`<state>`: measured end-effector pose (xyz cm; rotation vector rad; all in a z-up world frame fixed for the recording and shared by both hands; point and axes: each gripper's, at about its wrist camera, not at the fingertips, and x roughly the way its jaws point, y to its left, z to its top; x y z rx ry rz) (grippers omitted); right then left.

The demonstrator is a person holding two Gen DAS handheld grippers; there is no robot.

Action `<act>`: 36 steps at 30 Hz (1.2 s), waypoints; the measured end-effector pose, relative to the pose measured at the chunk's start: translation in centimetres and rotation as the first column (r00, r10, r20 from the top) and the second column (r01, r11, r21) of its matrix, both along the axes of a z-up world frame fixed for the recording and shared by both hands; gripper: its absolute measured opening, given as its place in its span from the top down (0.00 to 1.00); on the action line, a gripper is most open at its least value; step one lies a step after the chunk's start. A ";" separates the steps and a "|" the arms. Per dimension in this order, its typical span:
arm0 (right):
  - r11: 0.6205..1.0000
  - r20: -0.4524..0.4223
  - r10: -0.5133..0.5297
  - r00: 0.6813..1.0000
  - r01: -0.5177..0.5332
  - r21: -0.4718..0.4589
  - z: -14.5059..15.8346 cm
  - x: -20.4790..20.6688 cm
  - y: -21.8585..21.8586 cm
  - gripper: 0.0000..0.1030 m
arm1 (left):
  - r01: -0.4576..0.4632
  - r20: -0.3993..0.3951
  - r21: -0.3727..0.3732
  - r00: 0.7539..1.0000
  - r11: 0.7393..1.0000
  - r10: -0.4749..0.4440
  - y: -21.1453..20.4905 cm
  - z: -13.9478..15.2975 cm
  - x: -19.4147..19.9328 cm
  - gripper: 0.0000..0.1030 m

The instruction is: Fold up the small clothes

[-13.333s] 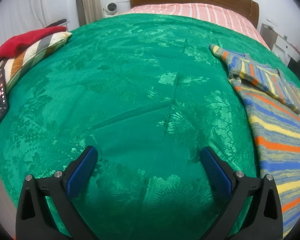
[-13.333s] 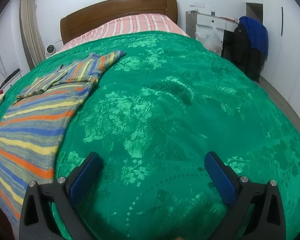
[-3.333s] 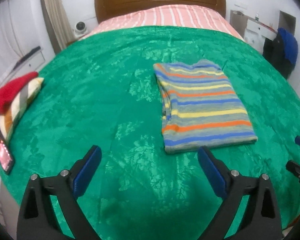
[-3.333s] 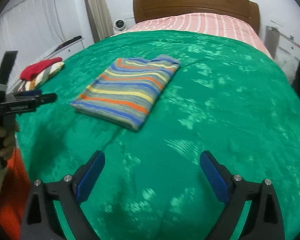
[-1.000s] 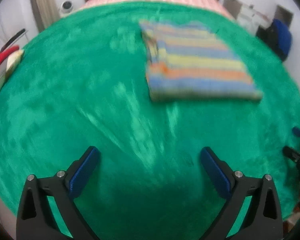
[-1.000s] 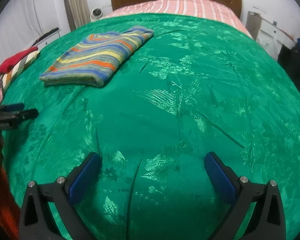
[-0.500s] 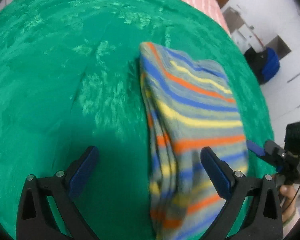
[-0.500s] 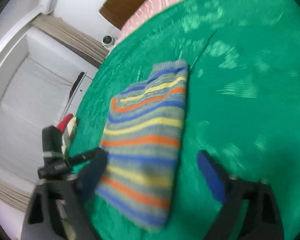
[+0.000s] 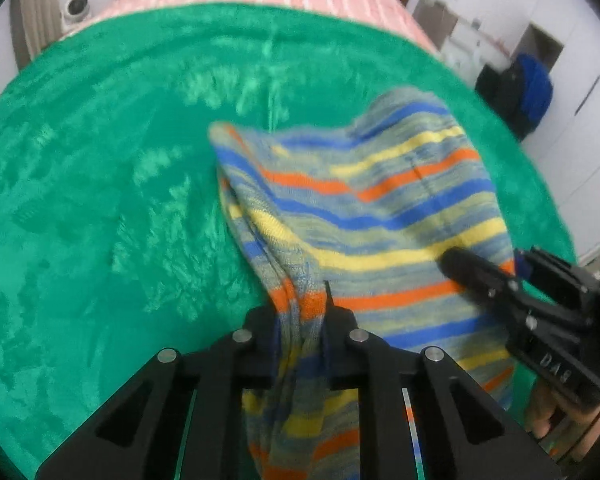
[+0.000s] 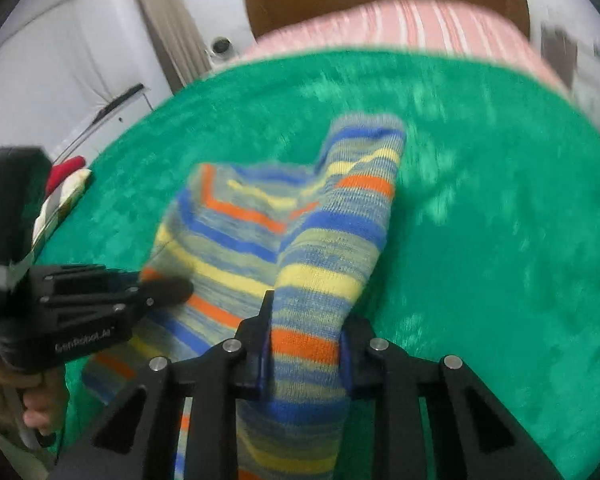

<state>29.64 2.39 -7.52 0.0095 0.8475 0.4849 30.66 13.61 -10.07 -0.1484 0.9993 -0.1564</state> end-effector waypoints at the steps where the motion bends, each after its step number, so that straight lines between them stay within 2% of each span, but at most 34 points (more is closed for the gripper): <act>1: 1.000 0.045 0.012 0.999 -0.012 0.000 1.1 -0.6 0.3 0.75 | -0.007 0.031 -0.004 1.000 1.000 0.007 0.3 1.2 -0.3 0.87; 5: 0.999 0.151 0.034 0.988 -0.039 0.025 4.1 -1.4 1.0 0.75 | -0.015 0.113 0.007 0.994 1.000 0.014 1.2 4.5 -0.2 0.85; 6: 0.999 0.163 0.024 0.986 -0.031 0.040 4.7 -1.1 1.1 0.75 | -0.018 0.116 0.013 0.993 1.000 0.016 1.1 4.5 0.1 0.78; 7: 0.998 0.154 0.012 0.988 -0.020 0.051 4.8 -0.9 0.6 0.74 | -0.021 0.079 0.032 0.997 0.999 0.019 1.1 3.5 0.6 0.57; 8: 0.998 0.130 -0.005 0.992 -0.003 0.064 4.4 -0.4 0.0 0.71 | -0.024 0.034 0.060 0.999 0.998 0.022 1.2 2.3 1.1 0.42; 9: 0.996 0.042 -0.036 0.998 0.033 0.077 2.8 0.7 -0.6 0.60 | -0.041 -0.007 0.105 0.999 0.994 0.042 1.2 1.0 1.5 0.29; 10: 0.995 -0.029 -0.063 0.998 0.065 0.070 1.5 1.5 -1.1 0.51 | -0.071 -0.025 0.162 0.997 0.984 0.076 1.7 -0.1 1.2 0.31; 11: 0.992 -0.106 -0.113 0.988 0.118 0.041 -0.2 2.1 -2.2 0.30 | -0.089 -0.018 0.184 0.995 0.979 0.093 2.1 -0.5 0.4 0.31; 12: 0.989 -0.125 -0.137 0.983 0.142 0.031 -0.8 1.9 -2.9 0.16 | -0.096 -0.002 0.172 0.995 0.980 0.098 2.6 -0.5 -0.6 0.30; 14: 0.984 -0.101 -0.171 0.980 0.176 0.035 -1.2 0.3 -5.1 0.13 | -0.138 0.049 0.167 0.990 0.976 0.132 3.3 0.5 -3.1 0.27; 15: 0.984 -0.078 -0.175 0.982 0.177 0.024 -0.9 -0.8 -5.9 0.09 | -0.156 0.084 0.175 0.986 0.972 0.143 3.4 1.2 -4.3 0.20; 16: 0.985 -0.041 -0.172 0.984 0.172 0.006 -0.3 -2.1 -6.7 0.06 | -0.175 0.135 0.184 0.979 0.967 0.151 3.2 2.2 -5.8 0.10; 17: 0.985 -0.009 -0.170 0.985 0.170 -0.005 0.4 -3.0 -7.1 0.02 | -0.195 0.194 0.194 0.968 0.961 0.157 2.8 3.5 -7.6 0.05; 18: 0.986 0.049 -0.164 0.985 0.165 -0.015 1.7 -5.0 -7.7 0.02 | -0.210 0.238 0.199 0.958 0.957 0.161 2.4 4.4 -8.9 0.00; 20: 0.989 0.144 -0.146 0.979 0.150 -0.016 4.2 -7.7 -8.3 0.02 | -0.232 0.332 0.195 0.930 0.953 0.158 1.4 6.6 -11.7 0.00; 22: 0.988 0.239 -0.139 0.961 0.151 -0.030 6.3 -11.2 -9.1 0.01 | -0.244 0.369 0.182 0.915 0.953 0.163 0.3 8.0 -14.3 0.00; 23: 0.987 0.285 -0.137 0.949 0.154 -0.038 7.4 -12.5 -9.2 0.01 | -0.242 0.374 0.172 0.913 0.955 0.164 -0.3 8.6 -15.5 0.00; 24: 0.984 0.358 -0.148 0.922 0.173 -0.039 8.7 -14.8 -9.6 0.00 | -0.236 0.366 0.164 0.916 0.958 0.163 -0.9 8.9 -16.3 0.00; 26: 0.978 0.408 -0.185 0.894 0.207 -0.011 10.1 -17.5 -10.4 0.00 | -0.219 0.340 0.157 0.927 0.963 0.156 -2.2 9.2 -17.9 0.00; 27: 0.978 0.400 -0.188 0.897 0.208 -0.007 10.1 -17.8 -10.1 0.00 | -0.218 0.344 0.152 0.926 0.964 0.155 -2.5 9.4 -18.4 0.00; 29: 0.983 0.328 -0.163 0.930 0.180 -0.021 9.7 -18.7 -10.1 0.00 | -0.208 0.357 0.145 0.923 0.967 0.145 -3.7 9.8 -20.1 0.00; 31: 0.987 0.291 -0.146 0.946 0.158 -0.019 9.3 -19.3 -10.3 0.00 | -0.184 0.347 0.141 0.929 0.973 0.126 -4.7 10.2 -21.4 0.00; 33: 0.987 0.282 -0.146 0.948 0.158 -0.021 9.1 -20.4 -10.3 0.00 | -0.190 0.336 0.148 0.933 0.971 0.131 -5.3 10.6 -22.5 0.00; 36: 0.986 0.286 -0.144 0.947 0.161 -0.034 9.2 -21.9 -10.1 0.00 | -0.223 0.354 0.166 0.923 0.961 0.153 -5.9 11.0 -23.8 0.00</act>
